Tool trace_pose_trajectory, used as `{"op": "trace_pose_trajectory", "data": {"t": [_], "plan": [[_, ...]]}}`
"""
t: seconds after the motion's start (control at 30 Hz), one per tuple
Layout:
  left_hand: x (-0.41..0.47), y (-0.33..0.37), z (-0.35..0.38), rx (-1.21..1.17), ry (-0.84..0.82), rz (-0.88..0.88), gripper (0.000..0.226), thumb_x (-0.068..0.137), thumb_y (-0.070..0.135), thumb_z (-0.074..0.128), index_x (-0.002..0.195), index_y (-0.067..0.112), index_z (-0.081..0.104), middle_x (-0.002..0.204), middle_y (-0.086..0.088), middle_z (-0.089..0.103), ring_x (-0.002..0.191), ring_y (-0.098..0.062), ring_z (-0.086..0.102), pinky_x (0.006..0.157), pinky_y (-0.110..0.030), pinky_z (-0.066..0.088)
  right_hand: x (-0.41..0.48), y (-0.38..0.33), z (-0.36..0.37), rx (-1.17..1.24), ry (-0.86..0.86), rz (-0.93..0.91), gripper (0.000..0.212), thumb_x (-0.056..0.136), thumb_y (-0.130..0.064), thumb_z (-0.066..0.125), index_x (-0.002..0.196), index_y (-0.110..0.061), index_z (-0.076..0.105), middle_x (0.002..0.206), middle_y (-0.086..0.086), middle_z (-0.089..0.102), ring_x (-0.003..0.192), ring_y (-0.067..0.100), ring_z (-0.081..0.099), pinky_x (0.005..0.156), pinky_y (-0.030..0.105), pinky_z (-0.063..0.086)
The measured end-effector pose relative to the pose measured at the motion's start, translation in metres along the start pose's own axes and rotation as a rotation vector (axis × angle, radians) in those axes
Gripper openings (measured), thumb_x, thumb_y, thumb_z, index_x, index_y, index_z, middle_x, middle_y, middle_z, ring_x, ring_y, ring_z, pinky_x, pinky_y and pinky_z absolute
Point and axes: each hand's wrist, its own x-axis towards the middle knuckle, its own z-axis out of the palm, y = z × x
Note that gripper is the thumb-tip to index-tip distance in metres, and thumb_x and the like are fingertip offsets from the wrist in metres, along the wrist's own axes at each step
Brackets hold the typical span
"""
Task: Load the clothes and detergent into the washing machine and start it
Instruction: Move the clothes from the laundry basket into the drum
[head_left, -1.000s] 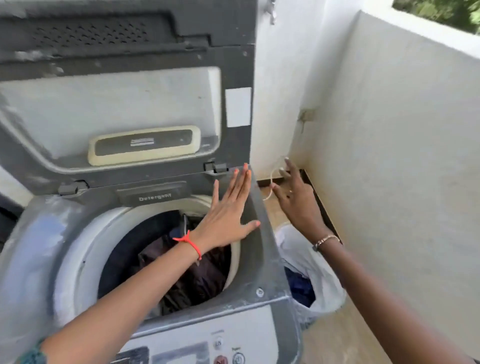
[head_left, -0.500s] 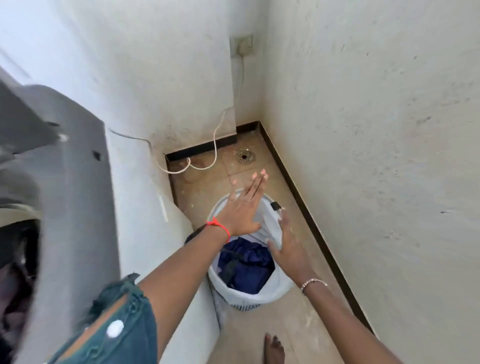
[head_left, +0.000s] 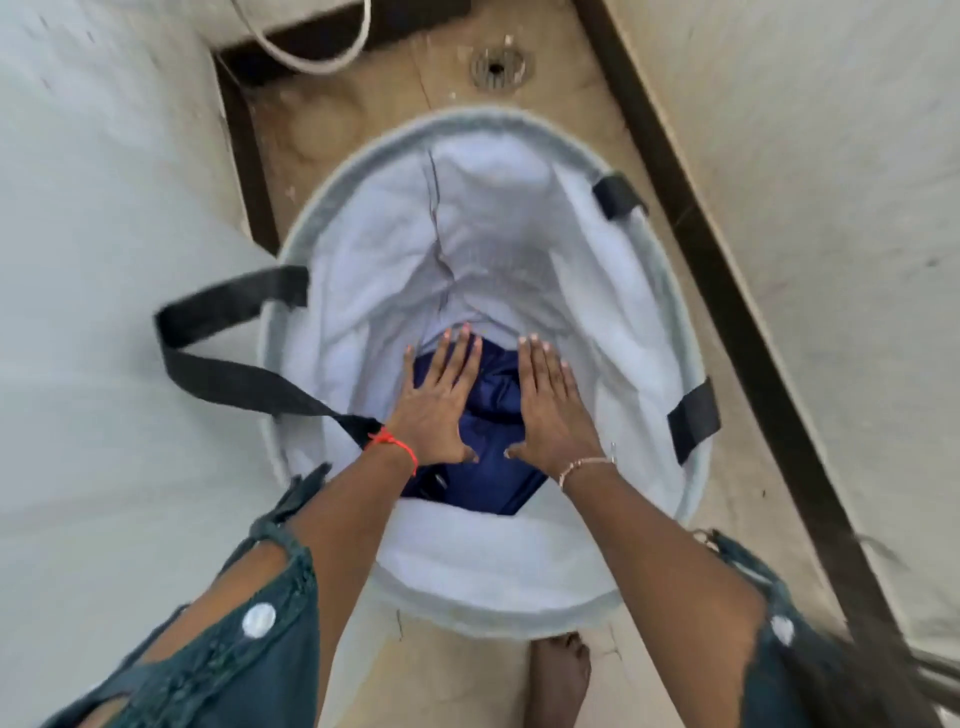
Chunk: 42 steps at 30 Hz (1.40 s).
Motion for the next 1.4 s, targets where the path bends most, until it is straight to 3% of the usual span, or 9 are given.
{"op": "trace_pose_trajectory", "data": {"t": [0.13,0.37,0.5,0.7,0.87,1.1,1.23,1.33,1.4], "plan": [[0.014,-0.01,0.063,0.056,-0.055,-0.051,0.137,0.057,0.071,0.067,0.143,0.012,-0.022,0.154,-0.01,-0.023,0.136,-0.025,-0.029,0.099,-0.061,-0.024,0.031,0.006,0.051,-0.089,-0.015,-0.008,0.123,0.069,-0.04,0.075,0.143,-0.003,-0.016,0.155,0.014,-0.013,0.144,0.025,-0.01,0.113,0.034,-0.011],[0.054,-0.025,0.085,0.038,-0.06,-0.064,0.149,0.043,0.069,0.075,0.145,0.016,-0.019,0.156,-0.015,-0.005,0.142,-0.039,0.004,0.107,-0.066,0.006,0.064,0.013,0.083,-0.205,-0.02,-0.001,0.138,0.055,-0.053,0.08,0.144,-0.009,-0.016,0.155,0.015,-0.014,0.144,0.027,-0.011,0.115,0.046,-0.005],[0.068,-0.026,0.095,0.069,-0.118,-0.079,0.152,0.04,0.072,0.074,0.144,0.02,-0.024,0.154,-0.012,-0.023,0.139,-0.041,-0.019,0.101,-0.071,-0.009,0.071,0.019,0.099,-0.195,-0.045,0.059,0.143,0.05,-0.059,0.079,0.143,-0.016,-0.02,0.154,0.016,-0.018,0.143,0.031,-0.011,0.111,0.055,-0.006],[0.082,-0.032,0.111,-0.086,-0.221,-0.082,0.152,0.043,0.065,0.079,0.138,0.028,-0.033,0.151,-0.008,-0.032,0.138,-0.038,-0.025,0.098,-0.072,-0.012,0.08,0.02,0.114,-0.128,-0.111,0.085,0.123,0.066,-0.05,0.074,0.143,-0.031,-0.019,0.156,0.008,-0.016,0.144,0.029,-0.006,0.105,0.069,0.005],[0.08,-0.032,0.125,-0.315,-0.243,-0.006,0.132,0.067,0.036,0.08,0.141,0.024,-0.029,0.144,-0.014,-0.041,0.136,-0.037,-0.028,0.11,-0.063,-0.005,0.078,0.017,0.116,-0.069,-0.14,0.078,0.105,0.08,-0.032,0.069,0.143,-0.035,-0.015,0.157,0.007,-0.01,0.144,0.032,0.002,0.104,0.07,0.009],[0.078,-0.024,0.146,-0.453,-0.164,0.074,0.095,0.089,0.007,0.055,0.142,0.008,-0.024,0.145,-0.016,-0.038,0.138,-0.036,-0.025,0.114,-0.057,0.001,0.072,0.008,0.124,-0.084,-0.114,0.079,0.082,0.091,0.004,0.043,0.146,-0.029,-0.007,0.156,0.014,-0.001,0.141,0.039,0.008,0.106,0.068,0.012],[0.072,-0.016,0.152,-0.307,0.016,0.056,0.079,0.083,-0.019,0.037,0.142,-0.005,-0.013,0.15,-0.024,-0.023,0.141,-0.037,-0.014,0.117,-0.043,0.009,0.065,0.008,0.122,-0.126,-0.101,0.056,0.073,0.094,0.004,0.035,0.147,-0.027,-0.005,0.156,0.016,0.003,0.14,0.042,0.011,0.105,0.068,0.019],[0.059,0.001,0.136,-0.245,0.099,-0.012,0.06,0.092,-0.012,0.025,0.142,-0.01,-0.008,0.152,-0.026,-0.013,0.142,-0.035,-0.01,0.118,-0.041,0.003,0.052,0.003,0.113,-0.148,-0.067,0.064,0.069,0.096,-0.002,0.035,0.147,-0.028,-0.005,0.156,0.015,0.003,0.139,0.045,0.011,0.104,0.068,0.023],[0.044,0.011,0.118,-0.054,0.161,-0.054,0.062,0.09,-0.014,0.024,0.141,-0.01,-0.012,0.152,-0.027,-0.013,0.142,-0.036,-0.009,0.118,-0.04,0.004,0.038,-0.002,0.101,-0.146,-0.013,0.088,0.07,0.096,-0.008,0.039,0.146,-0.028,-0.005,0.156,0.014,0.002,0.139,0.046,0.009,0.103,0.067,0.025]]}}
